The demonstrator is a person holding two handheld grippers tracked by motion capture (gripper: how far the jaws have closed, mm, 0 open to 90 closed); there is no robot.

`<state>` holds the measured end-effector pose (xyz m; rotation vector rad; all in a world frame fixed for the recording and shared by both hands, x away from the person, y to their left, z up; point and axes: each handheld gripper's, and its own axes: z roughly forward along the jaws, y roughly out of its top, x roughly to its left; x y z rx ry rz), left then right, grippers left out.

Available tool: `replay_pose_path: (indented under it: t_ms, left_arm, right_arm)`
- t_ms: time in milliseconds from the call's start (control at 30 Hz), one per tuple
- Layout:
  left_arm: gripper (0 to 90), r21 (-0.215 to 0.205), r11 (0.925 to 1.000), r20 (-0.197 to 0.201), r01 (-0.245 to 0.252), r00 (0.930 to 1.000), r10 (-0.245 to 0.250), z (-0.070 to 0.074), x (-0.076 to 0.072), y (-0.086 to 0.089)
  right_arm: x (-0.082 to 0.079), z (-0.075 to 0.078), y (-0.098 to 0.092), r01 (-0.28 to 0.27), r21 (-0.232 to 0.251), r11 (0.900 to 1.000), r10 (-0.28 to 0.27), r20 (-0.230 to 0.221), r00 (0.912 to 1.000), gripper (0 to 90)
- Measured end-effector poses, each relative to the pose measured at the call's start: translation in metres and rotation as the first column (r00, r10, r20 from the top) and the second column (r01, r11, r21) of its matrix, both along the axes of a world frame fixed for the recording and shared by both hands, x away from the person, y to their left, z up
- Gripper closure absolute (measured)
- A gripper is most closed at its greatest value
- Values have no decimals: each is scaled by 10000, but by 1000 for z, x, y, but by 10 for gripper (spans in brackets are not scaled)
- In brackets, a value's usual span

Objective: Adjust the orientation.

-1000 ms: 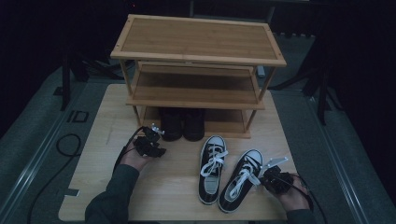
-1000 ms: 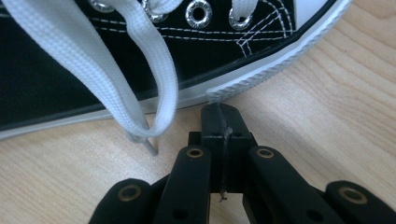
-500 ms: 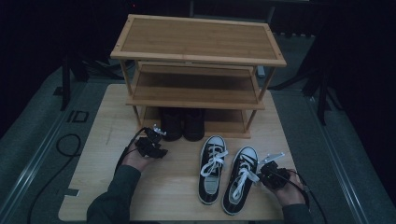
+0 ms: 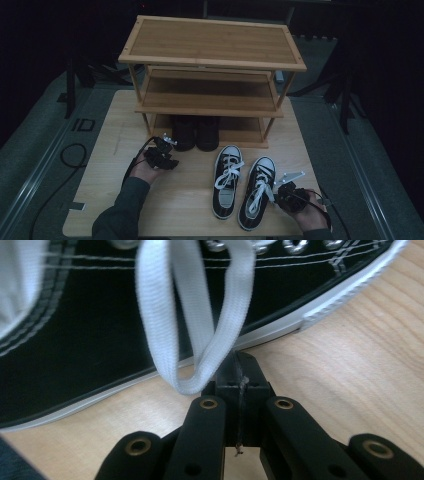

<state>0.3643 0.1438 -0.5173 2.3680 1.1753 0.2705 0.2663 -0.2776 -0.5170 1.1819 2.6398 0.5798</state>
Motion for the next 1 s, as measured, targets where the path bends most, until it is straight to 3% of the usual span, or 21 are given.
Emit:
replay_pose_path:
  t_ms: [200, 333, 500, 1000]
  left_arm:
    - [584, 12, 10000, -18, 58, 10000, -58, -1, 0, -3]
    - [584, -13, 10000, -29, 91, 10000, -91, -1, 0, -5]
    - [584, 20, 9999, -42, 150, 9999, -150, 0, 0, -6]
    - [586, 66, 9993, -65, 370, 9993, -369, -1, -3, -10]
  right_arm:
    - [0, -1, -2, 134, 315, 9994, -138, 118, 9998, 900]
    - [5, 0, 1, 216, 144, 9997, -218, 138, 9997, 900]
    - [8, 0, 12, -152, 136, 9998, 151, 72, 9999, 900]
    - [20, 0, 21, -63, 54, 10000, 62, 218, 9997, 900]
